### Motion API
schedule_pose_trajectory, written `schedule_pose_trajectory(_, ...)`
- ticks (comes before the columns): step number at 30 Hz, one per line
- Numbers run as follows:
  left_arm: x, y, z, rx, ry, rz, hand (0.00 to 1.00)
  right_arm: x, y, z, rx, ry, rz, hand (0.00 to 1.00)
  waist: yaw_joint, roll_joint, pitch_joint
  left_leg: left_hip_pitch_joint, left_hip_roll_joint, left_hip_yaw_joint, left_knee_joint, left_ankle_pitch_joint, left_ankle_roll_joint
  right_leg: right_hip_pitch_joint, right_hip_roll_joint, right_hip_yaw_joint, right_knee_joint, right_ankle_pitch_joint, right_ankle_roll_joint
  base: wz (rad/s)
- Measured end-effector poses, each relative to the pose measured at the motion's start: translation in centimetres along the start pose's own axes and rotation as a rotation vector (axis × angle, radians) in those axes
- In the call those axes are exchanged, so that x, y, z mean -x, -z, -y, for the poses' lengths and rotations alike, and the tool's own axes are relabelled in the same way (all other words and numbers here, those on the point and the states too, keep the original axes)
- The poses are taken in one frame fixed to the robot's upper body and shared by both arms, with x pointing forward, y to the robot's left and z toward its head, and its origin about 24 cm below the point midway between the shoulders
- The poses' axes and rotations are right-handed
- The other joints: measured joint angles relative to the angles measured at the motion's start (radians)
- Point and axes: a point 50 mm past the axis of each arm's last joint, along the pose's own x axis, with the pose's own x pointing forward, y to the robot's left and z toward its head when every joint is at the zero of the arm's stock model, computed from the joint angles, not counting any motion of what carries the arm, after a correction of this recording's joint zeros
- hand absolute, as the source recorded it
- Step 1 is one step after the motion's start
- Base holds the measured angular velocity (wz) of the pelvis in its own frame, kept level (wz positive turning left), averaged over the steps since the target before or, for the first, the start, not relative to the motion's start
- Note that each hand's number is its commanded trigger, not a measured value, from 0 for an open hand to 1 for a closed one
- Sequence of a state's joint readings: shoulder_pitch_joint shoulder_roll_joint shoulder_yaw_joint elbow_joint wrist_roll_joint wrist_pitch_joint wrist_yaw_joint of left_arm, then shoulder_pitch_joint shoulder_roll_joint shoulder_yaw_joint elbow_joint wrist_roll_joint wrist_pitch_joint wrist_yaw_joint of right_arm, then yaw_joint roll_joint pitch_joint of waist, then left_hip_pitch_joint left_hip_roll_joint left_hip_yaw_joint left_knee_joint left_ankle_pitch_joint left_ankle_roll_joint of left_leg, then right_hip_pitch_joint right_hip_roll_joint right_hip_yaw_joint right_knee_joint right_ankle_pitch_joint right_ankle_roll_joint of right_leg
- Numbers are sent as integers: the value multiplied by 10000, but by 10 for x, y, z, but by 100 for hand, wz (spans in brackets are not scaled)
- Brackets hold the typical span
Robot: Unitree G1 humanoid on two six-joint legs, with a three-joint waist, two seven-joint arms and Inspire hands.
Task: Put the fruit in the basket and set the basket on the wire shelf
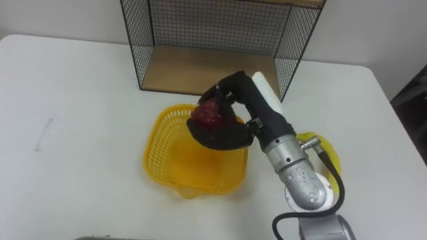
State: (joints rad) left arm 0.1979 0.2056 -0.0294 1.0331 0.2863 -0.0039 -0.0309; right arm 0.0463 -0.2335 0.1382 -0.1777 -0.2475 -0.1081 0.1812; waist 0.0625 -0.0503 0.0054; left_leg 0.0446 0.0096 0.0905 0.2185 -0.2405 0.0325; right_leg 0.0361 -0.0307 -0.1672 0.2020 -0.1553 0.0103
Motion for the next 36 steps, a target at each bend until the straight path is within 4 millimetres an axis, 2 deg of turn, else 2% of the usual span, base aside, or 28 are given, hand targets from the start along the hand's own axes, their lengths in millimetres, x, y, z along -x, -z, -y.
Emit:
schedule_pose_trajectory(4, -1, -5, 1, -463, 75, 112, 0, -4, -3, -6, 516, -524, 138, 100, 25, 48, 42, -13, 0, -105, -34, 7, -9, -2, 11, -10, -4, -1, 1, 5)
schedule_pose_trajectory(5, -1, -6, 1, -511, 85, 124, 0, -4, -3, -7, 543, -621, 122, 74, 40, 49, 43, -12, 5, -107, -37, 6, -9, -3, 15, -17, -5, -1, 1, 4)
schedule_pose_trajectory(6, -2, -7, 1, -529, 83, 150, 0, -5, -2, -9, 547, -744, 69, 53, 75, 46, 45, -12, 8, -108, -43, 6, -10, -6, 21, -46, -13, -1, 1, 0)
schedule_pose_trajectory(7, -2, -7, 0, -530, 82, 161, 0, -5, -1, -11, 537, -833, -1, 0, 119, 43, 54, -14, 7, -113, -50, 6, -10, -7, 20, -66, -20, -1, 1, 0)
schedule_pose_trajectory(10, -2, -9, 0, -525, 78, 195, 0, -5, 1, -13, 521, -953, -155, 0, 241, 29, 65, -27, -3, -134, -67, 6, -9, -8, 17, -68, -69, -1, 1, 0)
schedule_pose_trajectory(13, -3, -11, -1, -525, 74, 246, 0, -5, 0, -16, 607, -1073, -148, 0, 293, -15, 37, -55, -12, -131, -30, 7, -9, -2, 22, 4, -169, -1, 1, 0)
schedule_pose_trajectory(19, -3, -10, -1, -523, 83, 209, 0, -4, 6, -27, 689, -1668, -500, 0, 279, -33, 29, -53, -14, -142, -23, 7, -8, 10, 21, 37, -170, -1, 1, 0)
schedule_pose_trajectory(27, -3, -10, -1, -650, 82, 191, 0, -2, 17, -30, 594, -1797, -1009, 0, 244, -49, 24, -139, -16, -238, -11, 4, -12, 5, 21, -46, -169, -1, 1, 2)
schedule_pose_trajectory(36, -3, -13, -1, -707, 95, 192, 0, -2, 17, -29, 579, -1601, -1011, 0, 238, -23, 37, -238, -38, -356, 103, 4, -12, -1, -9, -220, -163, -1, 1, 4)
